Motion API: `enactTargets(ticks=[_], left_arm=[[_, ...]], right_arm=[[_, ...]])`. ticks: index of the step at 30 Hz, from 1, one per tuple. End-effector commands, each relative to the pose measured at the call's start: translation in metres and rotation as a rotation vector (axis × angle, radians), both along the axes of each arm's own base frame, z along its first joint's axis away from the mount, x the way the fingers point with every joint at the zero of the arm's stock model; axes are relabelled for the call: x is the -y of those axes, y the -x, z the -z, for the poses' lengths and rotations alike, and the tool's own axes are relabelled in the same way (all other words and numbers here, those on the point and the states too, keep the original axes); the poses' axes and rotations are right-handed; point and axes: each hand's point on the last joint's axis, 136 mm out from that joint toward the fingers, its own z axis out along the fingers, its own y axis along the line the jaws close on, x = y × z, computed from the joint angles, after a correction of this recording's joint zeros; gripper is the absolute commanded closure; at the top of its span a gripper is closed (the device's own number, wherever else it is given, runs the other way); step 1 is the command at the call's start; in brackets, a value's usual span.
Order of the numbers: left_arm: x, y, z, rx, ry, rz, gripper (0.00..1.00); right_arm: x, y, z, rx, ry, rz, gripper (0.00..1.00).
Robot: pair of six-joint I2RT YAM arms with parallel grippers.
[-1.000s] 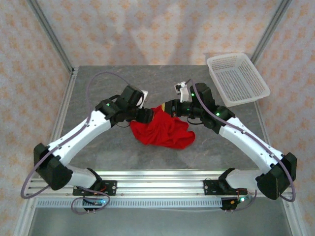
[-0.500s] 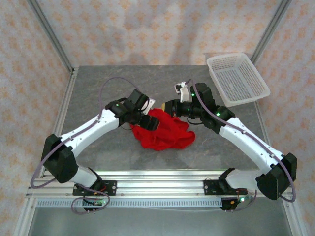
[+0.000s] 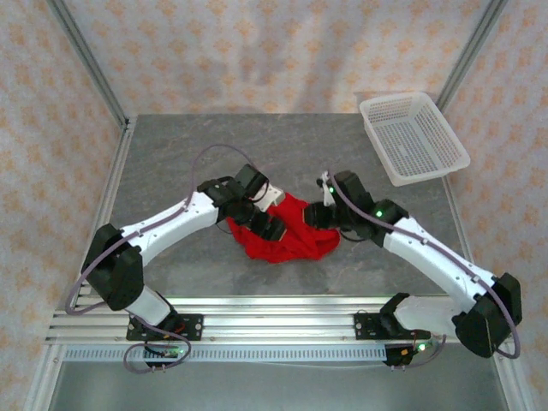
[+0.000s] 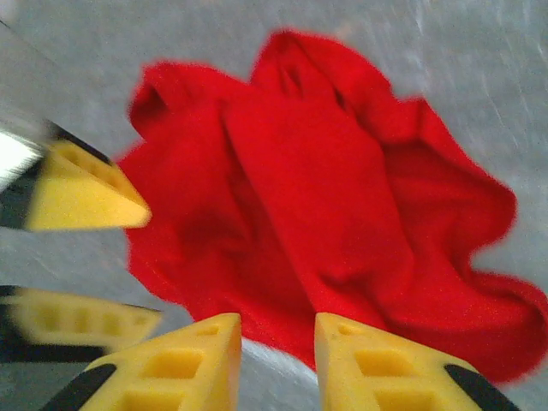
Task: Fold the inside-out t-shirt
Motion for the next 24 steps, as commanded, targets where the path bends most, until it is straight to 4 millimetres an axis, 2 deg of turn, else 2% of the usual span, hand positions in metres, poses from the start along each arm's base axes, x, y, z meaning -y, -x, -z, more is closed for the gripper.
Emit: enactTargets(ticks=[1, 3, 5, 8, 11, 12, 13, 15, 20, 22, 24], left_arm=[[0.013, 0.019, 0.006, -0.002, -0.067, 0.061, 0.26], [0.018, 0.013, 0.017, -0.007, -0.102, 0.038, 0.25], [0.024, 0.004, 0.020, 0.000, -0.079, -0.003, 0.25], [0.028, -0.007, 0.025, 0.003, -0.101, -0.044, 0.39], [0.035, -0.009, 0.022, -0.016, -0.095, -0.032, 0.74], [0.037, -0.011, 0.018, -0.024, -0.074, -0.043, 0.89], [0.039, -0.013, 0.010, -0.037, -0.038, -0.061, 1.00], [0.045, -0.017, -0.007, -0.078, 0.062, -0.108, 1.00], [0.052, -0.026, -0.065, -0.162, 0.336, -0.181, 1.00], [0.055, -0.024, -0.084, -0.195, 0.413, -0.160, 1.00], [0.058, -0.020, -0.095, -0.218, 0.441, -0.136, 1.00]], right_arm=[[0.029, 0.008, 0.010, 0.019, 0.028, 0.125, 0.68], [0.044, 0.006, 0.011, 0.054, 0.015, 0.225, 0.64], [0.054, 0.006, 0.013, 0.068, 0.017, 0.280, 0.63], [0.058, 0.009, 0.016, 0.051, 0.028, 0.294, 0.62], [0.057, 0.012, 0.016, 0.038, 0.034, 0.279, 0.62], [0.056, 0.012, 0.014, 0.039, 0.031, 0.272, 0.62], [0.055, 0.012, 0.013, 0.041, 0.031, 0.265, 0.62], [0.051, 0.014, 0.010, 0.047, 0.022, 0.228, 0.62], [0.020, 0.020, -0.011, 0.163, -0.095, 0.018, 0.60], [0.011, 0.021, -0.024, 0.284, -0.121, -0.064, 0.51], [0.006, 0.021, -0.034, 0.397, -0.115, -0.138, 0.40]])
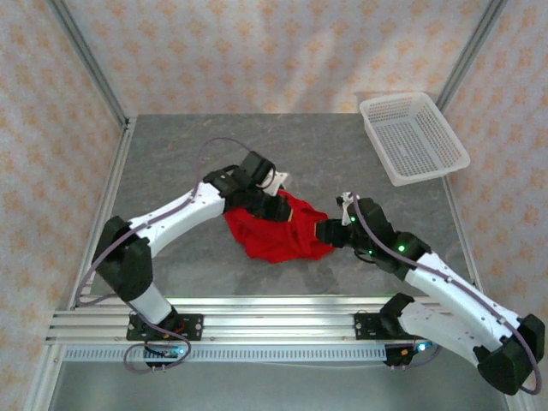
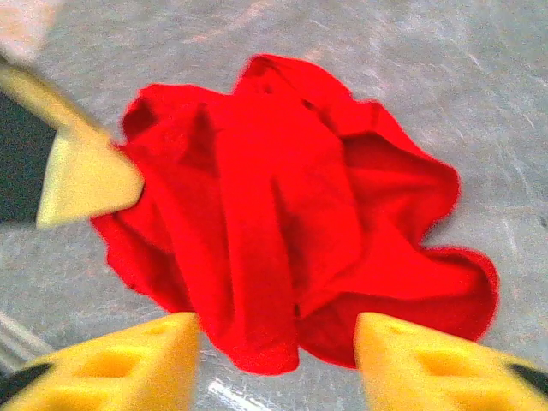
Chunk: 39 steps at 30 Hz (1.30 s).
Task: Fold the inside-out t-shirt
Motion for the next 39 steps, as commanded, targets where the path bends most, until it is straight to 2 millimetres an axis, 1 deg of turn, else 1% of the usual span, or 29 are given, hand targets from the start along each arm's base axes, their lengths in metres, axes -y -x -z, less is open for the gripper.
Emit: enactTargets(ticks=[1, 2, 4, 7, 10, 11, 12, 13, 14, 15, 16, 17, 19, 20, 21, 22, 24, 26, 27, 28, 29, 30, 33, 35, 37, 39], left_arm=[[0.019, 0.011, -0.049, -0.029, 0.174, 0.060, 1.00], [0.020, 0.012, -0.053, -0.032, 0.180, 0.067, 1.00], [0.021, 0.012, -0.058, -0.031, 0.189, 0.073, 1.00], [0.022, 0.008, -0.063, -0.029, 0.201, 0.064, 1.00], [0.022, 0.004, -0.064, -0.029, 0.198, 0.054, 1.00], [0.021, 0.003, -0.063, -0.033, 0.195, 0.052, 1.00], [0.021, 0.003, -0.064, -0.033, 0.197, 0.054, 1.00], [0.020, 0.003, -0.064, -0.033, 0.196, 0.054, 1.00], [0.019, 0.003, -0.064, -0.032, 0.196, 0.051, 1.00], [0.016, 0.002, -0.064, -0.032, 0.189, 0.047, 1.00], [0.011, 0.001, -0.062, -0.026, 0.168, 0.038, 1.00], [0.000, -0.001, -0.054, -0.020, 0.115, 0.013, 1.00], [-0.029, -0.011, -0.030, -0.020, -0.012, -0.066, 1.00], [-0.041, -0.017, -0.017, -0.025, -0.042, -0.095, 1.00], [-0.048, -0.022, -0.011, -0.017, -0.051, -0.113, 0.99], [-0.052, -0.028, -0.007, -0.003, -0.055, -0.129, 0.95], [-0.052, -0.037, -0.007, 0.034, -0.059, -0.129, 0.84], [-0.048, -0.042, -0.014, 0.061, -0.039, -0.124, 0.66], [-0.047, -0.043, -0.019, 0.076, -0.025, -0.124, 0.61], [-0.047, -0.043, -0.027, 0.103, -0.005, -0.127, 0.54], [-0.049, -0.042, -0.037, 0.142, 0.010, -0.132, 0.50], [-0.053, -0.040, -0.045, 0.183, 0.010, -0.135, 0.48], [-0.083, -0.028, -0.069, 0.312, -0.033, -0.198, 0.39], [-0.099, -0.015, -0.088, 0.393, -0.045, -0.213, 0.37], [-0.105, 0.000, -0.101, 0.478, -0.091, -0.191, 0.37], [-0.095, 0.020, -0.108, 0.590, -0.179, -0.078, 0.36]], right_arm=[[-0.017, -0.003, -0.031, 0.257, 0.008, -0.159, 0.36], [-0.016, -0.007, -0.032, 0.301, 0.046, -0.162, 0.34], [-0.013, -0.015, -0.030, 0.358, 0.132, -0.175, 0.33], [-0.020, -0.023, -0.017, 0.417, 0.256, -0.254, 0.33], [-0.030, -0.030, -0.005, 0.412, 0.264, -0.279, 0.33], [-0.033, -0.032, -0.001, 0.397, 0.257, -0.275, 0.34], [-0.034, -0.035, 0.004, 0.381, 0.254, -0.262, 0.39], [-0.035, -0.037, 0.008, 0.362, 0.253, -0.253, 0.46], [-0.037, -0.036, 0.010, 0.342, 0.249, -0.260, 0.64], [-0.040, -0.033, 0.007, 0.331, 0.229, -0.278, 0.94], [-0.043, -0.028, 0.000, 0.325, 0.197, -0.292, 1.00], [-0.047, -0.021, -0.011, 0.322, 0.131, -0.304, 1.00], [-0.057, -0.004, -0.040, 0.301, -0.040, -0.329, 1.00], [-0.063, 0.005, -0.055, 0.271, -0.141, -0.346, 1.00], [-0.069, 0.015, -0.066, 0.242, -0.223, -0.374, 1.00], [-0.075, 0.025, -0.077, 0.207, -0.307, -0.407, 1.00], [-0.084, 0.036, -0.093, 0.151, -0.429, -0.443, 1.00], [-0.089, 0.038, -0.105, 0.130, -0.489, -0.462, 1.00], [-0.089, 0.036, -0.105, 0.124, -0.487, -0.456, 1.00], [-0.088, 0.031, -0.105, 0.118, -0.480, -0.437, 1.00], [-0.086, 0.024, -0.103, 0.109, -0.475, -0.414, 1.00], [-0.085, 0.020, -0.102, 0.104, -0.478, -0.401, 1.00], [-0.082, 0.006, -0.094, 0.085, -0.465, -0.356, 1.00], [-0.081, -0.001, -0.088, 0.067, -0.447, -0.337, 1.00], [-0.082, -0.005, -0.083, 0.043, -0.431, -0.331, 1.00], [-0.084, -0.007, -0.081, 0.027, -0.424, -0.340, 1.00]])
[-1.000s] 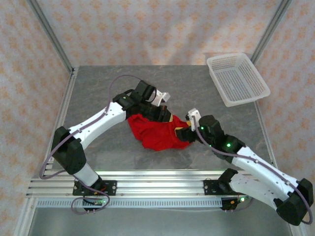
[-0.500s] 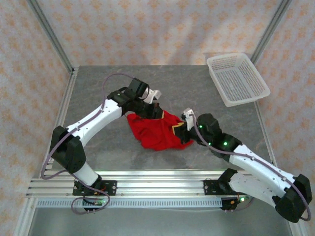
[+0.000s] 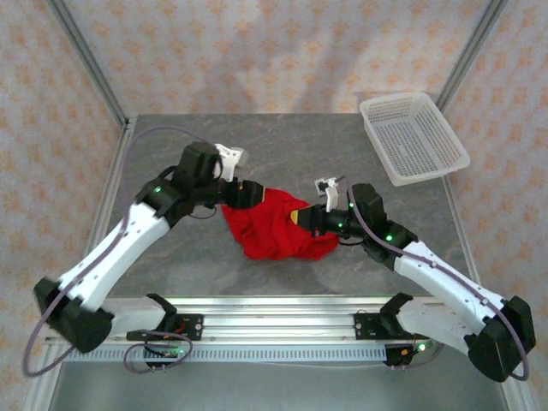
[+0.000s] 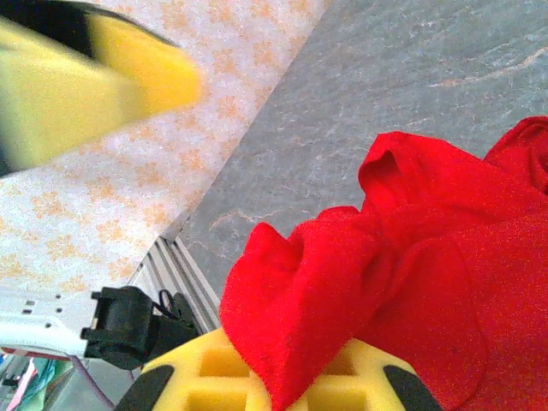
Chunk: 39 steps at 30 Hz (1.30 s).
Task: Fold the inside-out t-shirt
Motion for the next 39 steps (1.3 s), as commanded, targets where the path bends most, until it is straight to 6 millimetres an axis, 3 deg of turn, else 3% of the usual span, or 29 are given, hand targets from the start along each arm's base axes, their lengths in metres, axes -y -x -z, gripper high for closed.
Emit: enactTargets(ticks=[1, 4, 11, 13, 15, 16, 20, 24, 29, 35, 39], left_arm=[[0.004, 0.023, 0.000, 0.175, -0.234, 0.105, 0.37], [0.020, 0.029, 0.013, 0.228, -0.316, 0.177, 0.36], [0.041, 0.003, 0.050, 0.188, -0.342, 0.138, 0.36], [0.051, -0.002, 0.058, 0.143, -0.312, 0.135, 0.45], [0.061, -0.004, 0.052, 0.101, -0.222, 0.132, 0.73], [0.065, -0.004, 0.042, 0.080, -0.145, 0.132, 0.99], [0.086, 0.010, -0.009, -0.039, 0.279, 0.277, 1.00], [0.094, 0.029, -0.039, -0.150, 0.425, 0.418, 1.00], [0.094, 0.039, -0.036, -0.213, 0.362, 0.486, 1.00], [0.101, 0.031, -0.045, -0.205, 0.398, 0.482, 1.00], [0.102, 0.028, -0.043, -0.213, 0.383, 0.478, 1.00]], right_arm=[[-0.006, -0.004, -0.020, 0.009, -0.031, -0.026, 1.00], [-0.009, -0.006, -0.018, -0.010, -0.025, -0.039, 1.00], [-0.010, -0.006, -0.025, -0.007, -0.026, -0.046, 1.00], [-0.010, -0.006, -0.027, -0.004, -0.027, -0.046, 1.00], [-0.008, -0.006, -0.025, -0.013, -0.017, -0.038, 1.00], [-0.007, -0.007, -0.022, -0.029, -0.006, -0.023, 1.00], [0.021, -0.029, 0.017, -0.120, 0.115, 0.149, 0.95], [0.047, -0.042, 0.047, -0.109, 0.235, 0.275, 0.89], [0.049, -0.046, 0.019, 0.051, 0.277, 0.253, 0.65], [0.051, -0.037, -0.011, 0.536, 0.492, 0.191, 0.25], [0.050, -0.051, -0.041, 0.756, 0.581, 0.240, 0.23]])
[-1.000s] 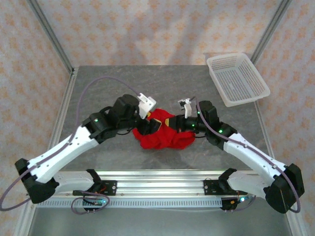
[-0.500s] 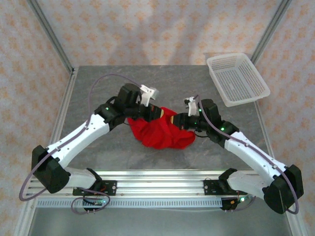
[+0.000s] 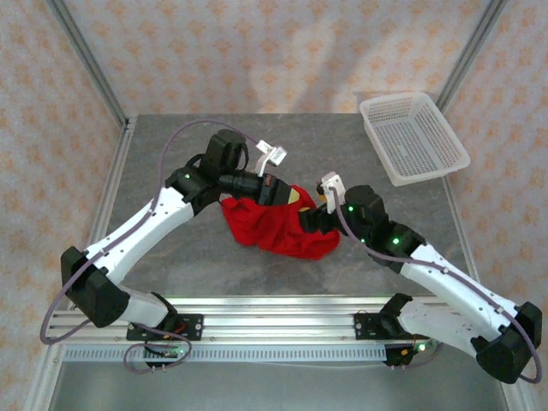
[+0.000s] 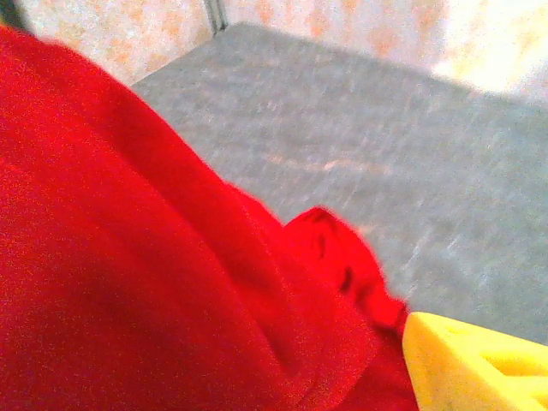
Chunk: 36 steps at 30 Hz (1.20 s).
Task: Fold the inside-out t-shirt
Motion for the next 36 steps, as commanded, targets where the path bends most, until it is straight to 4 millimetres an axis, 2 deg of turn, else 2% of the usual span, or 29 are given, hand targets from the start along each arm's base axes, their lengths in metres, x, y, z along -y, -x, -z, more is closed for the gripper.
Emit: enactTargets(ticks=[1, 3, 5, 9, 11, 12, 13, 15, 18, 19, 21, 22, 23, 24, 25, 27, 29, 32, 34, 36], left_arm=[[0.002, 0.004, -0.012, 0.000, 0.018, 0.033, 1.00], [0.002, 0.004, -0.008, -0.004, 0.003, 0.036, 1.00], [-0.001, 0.005, 0.000, -0.012, -0.031, 0.035, 1.00], [-0.008, 0.006, 0.017, -0.019, -0.091, 0.014, 1.00], [-0.009, 0.004, 0.023, -0.026, -0.104, 0.002, 1.00], [-0.008, 0.003, 0.023, -0.029, -0.100, -0.002, 1.00], [-0.008, -0.001, 0.021, -0.021, -0.097, -0.020, 0.98], [-0.014, -0.011, 0.012, 0.041, -0.107, -0.094, 0.76], [-0.044, -0.036, -0.010, 0.128, -0.068, -0.285, 0.30], [-0.058, -0.046, -0.014, 0.120, -0.033, -0.351, 0.21], [-0.079, -0.061, -0.011, 0.082, -0.006, -0.450, 0.12], [-0.090, -0.068, 0.001, 0.057, -0.042, -0.498, 0.11], [-0.104, -0.076, 0.021, 0.022, -0.133, -0.565, 0.11], [-0.117, -0.080, 0.042, -0.016, -0.241, -0.620, 0.11], [-0.134, -0.086, 0.066, -0.063, -0.369, -0.690, 0.13], [-0.158, -0.091, 0.104, -0.142, -0.564, -0.776, 0.14], [-0.178, -0.098, 0.138, -0.239, -0.692, -0.877, 0.16], [-0.187, -0.109, 0.188, -0.381, -0.812, -0.949, 0.21], [-0.184, -0.118, 0.218, -0.435, -0.865, -0.946, 0.23], [-0.172, -0.130, 0.233, -0.443, -0.845, -0.904, 0.23]], right_arm=[[0.009, -0.024, -0.031, 0.271, 0.159, 0.066, 0.23], [0.011, -0.031, -0.043, 0.305, 0.146, 0.113, 0.26], [0.015, -0.032, -0.054, 0.318, 0.118, 0.145, 0.34], [0.015, -0.019, -0.065, 0.303, 0.072, 0.105, 0.74], [0.006, -0.008, -0.063, 0.257, 0.056, 0.025, 0.97], [0.002, -0.002, -0.059, 0.223, 0.051, -0.010, 1.00], [0.000, 0.002, -0.056, 0.171, 0.034, -0.022, 1.00], [0.011, -0.001, -0.052, 0.078, -0.041, 0.059, 1.00], [0.054, -0.008, -0.042, 0.004, -0.237, 0.291, 1.00], [0.073, -0.009, -0.033, -0.016, -0.311, 0.382, 1.00], [0.104, -0.005, -0.007, -0.066, -0.412, 0.532, 0.98], [0.109, 0.000, 0.012, -0.110, -0.431, 0.552, 0.95], [0.108, 0.006, 0.026, -0.160, -0.427, 0.546, 0.87], [0.105, 0.011, 0.037, -0.209, -0.418, 0.535, 0.76], [0.103, 0.016, 0.048, -0.263, -0.404, 0.530, 0.60], [0.107, 0.024, 0.054, -0.318, -0.376, 0.549, 0.47], [0.119, 0.028, 0.044, -0.313, -0.372, 0.595, 0.42], [0.132, 0.029, 0.009, -0.247, -0.447, 0.637, 0.38], [0.123, 0.028, -0.012, -0.220, -0.492, 0.579, 0.37], [0.110, 0.025, -0.018, -0.237, -0.507, 0.530, 0.36]])
